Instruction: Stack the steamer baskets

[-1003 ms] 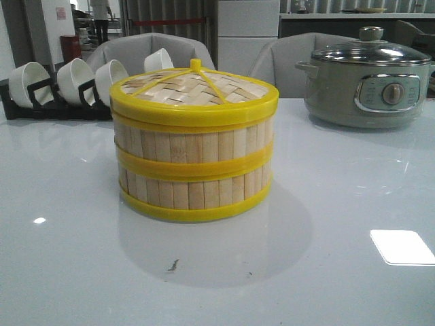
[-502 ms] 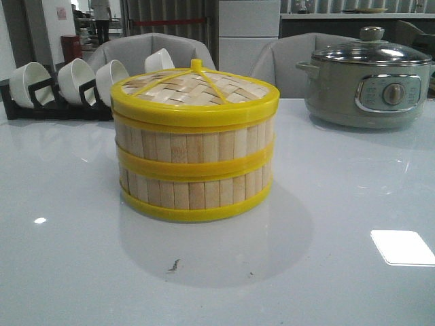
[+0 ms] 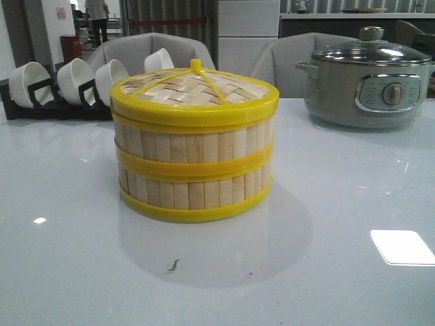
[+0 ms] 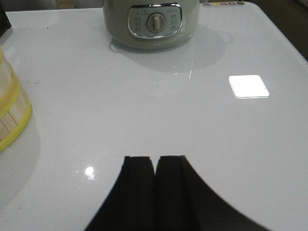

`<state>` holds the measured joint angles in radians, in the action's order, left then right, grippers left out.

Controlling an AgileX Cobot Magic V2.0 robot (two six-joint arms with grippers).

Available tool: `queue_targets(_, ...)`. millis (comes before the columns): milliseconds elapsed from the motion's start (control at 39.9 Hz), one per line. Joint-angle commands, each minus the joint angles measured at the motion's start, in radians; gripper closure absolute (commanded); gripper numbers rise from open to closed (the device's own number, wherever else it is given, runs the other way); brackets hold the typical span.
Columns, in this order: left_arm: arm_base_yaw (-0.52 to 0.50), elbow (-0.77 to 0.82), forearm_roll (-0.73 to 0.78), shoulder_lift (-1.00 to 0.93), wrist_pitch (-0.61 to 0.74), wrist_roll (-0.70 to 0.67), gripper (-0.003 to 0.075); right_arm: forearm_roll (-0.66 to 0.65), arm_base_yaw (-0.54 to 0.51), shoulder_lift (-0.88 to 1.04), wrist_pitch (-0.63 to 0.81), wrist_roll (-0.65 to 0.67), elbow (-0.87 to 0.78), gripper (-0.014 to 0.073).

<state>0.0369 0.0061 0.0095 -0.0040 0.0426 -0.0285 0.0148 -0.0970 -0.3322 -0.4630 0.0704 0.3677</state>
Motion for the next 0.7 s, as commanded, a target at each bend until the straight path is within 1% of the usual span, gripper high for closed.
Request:
queue_targets(0, 0.000, 0.000, -0.009, -0.014, 0.091, 0.004, 0.0631, 0.006, -0.005, -0.004, 0.082, -0.005, 0.029, 0.0540)
queue_targets(527, 0.000, 0.000, -0.009, -0.014, 0.091, 0.004, 0.0631, 0.006, -0.005, -0.004, 0.082, -0.005, 0.029, 0.0540)
queue_targets(677, 0.000, 0.000, -0.009, -0.014, 0.091, 0.004, 0.0631, 0.002, -0.005, 0.001, 0.130, -0.008, 0.025, 0.0540)
